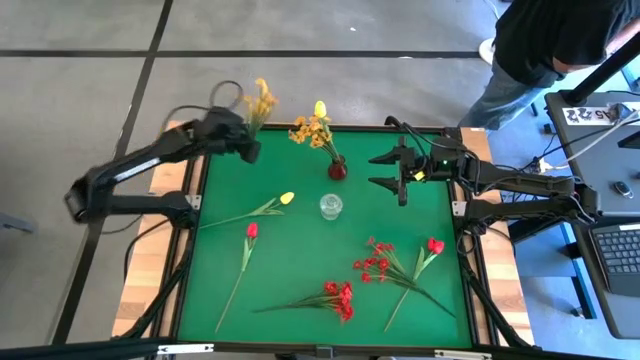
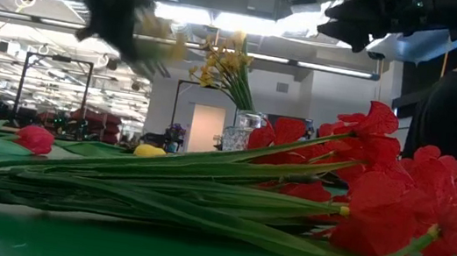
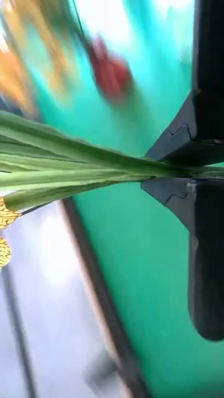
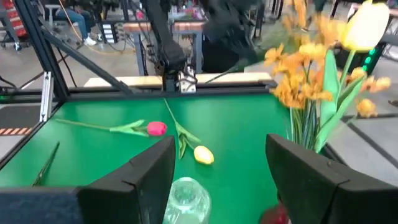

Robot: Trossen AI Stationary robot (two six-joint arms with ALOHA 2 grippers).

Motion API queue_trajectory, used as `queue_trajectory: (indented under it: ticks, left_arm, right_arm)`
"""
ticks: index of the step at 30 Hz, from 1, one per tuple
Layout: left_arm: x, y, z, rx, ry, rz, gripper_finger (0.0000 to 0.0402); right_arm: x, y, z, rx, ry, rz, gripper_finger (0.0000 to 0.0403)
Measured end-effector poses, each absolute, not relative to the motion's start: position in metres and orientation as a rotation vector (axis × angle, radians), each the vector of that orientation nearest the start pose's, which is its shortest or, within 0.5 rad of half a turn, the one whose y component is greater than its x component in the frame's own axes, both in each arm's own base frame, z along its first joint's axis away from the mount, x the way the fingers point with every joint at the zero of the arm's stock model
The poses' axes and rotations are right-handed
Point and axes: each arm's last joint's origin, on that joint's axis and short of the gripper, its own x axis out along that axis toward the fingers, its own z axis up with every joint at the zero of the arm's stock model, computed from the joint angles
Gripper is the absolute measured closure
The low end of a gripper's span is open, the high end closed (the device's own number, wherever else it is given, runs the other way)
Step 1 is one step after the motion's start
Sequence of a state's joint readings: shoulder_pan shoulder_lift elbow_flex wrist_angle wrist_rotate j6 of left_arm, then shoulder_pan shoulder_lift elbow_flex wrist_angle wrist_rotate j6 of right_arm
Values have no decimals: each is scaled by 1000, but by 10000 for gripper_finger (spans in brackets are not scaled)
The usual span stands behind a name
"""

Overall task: Sort flowers into vase by color
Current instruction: Put the yellow flowers into the red vase

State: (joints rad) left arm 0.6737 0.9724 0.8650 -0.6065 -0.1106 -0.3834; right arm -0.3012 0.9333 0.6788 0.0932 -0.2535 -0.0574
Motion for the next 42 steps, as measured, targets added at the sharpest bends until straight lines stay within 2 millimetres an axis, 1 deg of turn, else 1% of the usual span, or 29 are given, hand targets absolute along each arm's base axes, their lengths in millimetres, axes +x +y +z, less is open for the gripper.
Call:
queue_trajectory:
  ticks: [4,7,9,11,14,17,20,24,27,30,37,42]
  left_arm:
    - [139,98,334,-459,247,604,395]
    - [136,80,361,-373,34,416,395]
    - [139,70,374,-333,-67,322,395]
    - [146,64,379,-313,-116,256,395]
    - [170,58,378,-291,-136,171,395]
    - [198,57,371,-261,-143,132,396]
    - [224,61,363,-249,-166,120,396]
    - [253,69,347,-255,-173,120,396]
    - [268,73,338,-273,-191,115,396]
    - [282,76,334,-280,-167,115,396]
    - [313,73,341,-242,-134,83,396]
    - [324,69,344,-229,-126,65,396]
  right_arm:
    - [203,-55,305,-35,76,-37,155]
    - [204,-55,314,-58,-17,-36,155]
    - [204,-55,321,-65,-91,-36,155]
    - [207,-56,326,-66,-161,-31,155]
    - [215,-59,327,-53,-222,-26,155]
    - [227,-62,320,-36,-237,-24,155]
    - [238,-66,313,-4,-239,-19,155]
    - [248,-69,306,33,-263,-12,155]
    - [254,-70,304,65,-276,-6,155]
    - [260,-72,304,72,-268,-9,155]
    - [279,-79,304,103,-207,-30,155]
    - [287,-81,307,106,-190,-22,155]
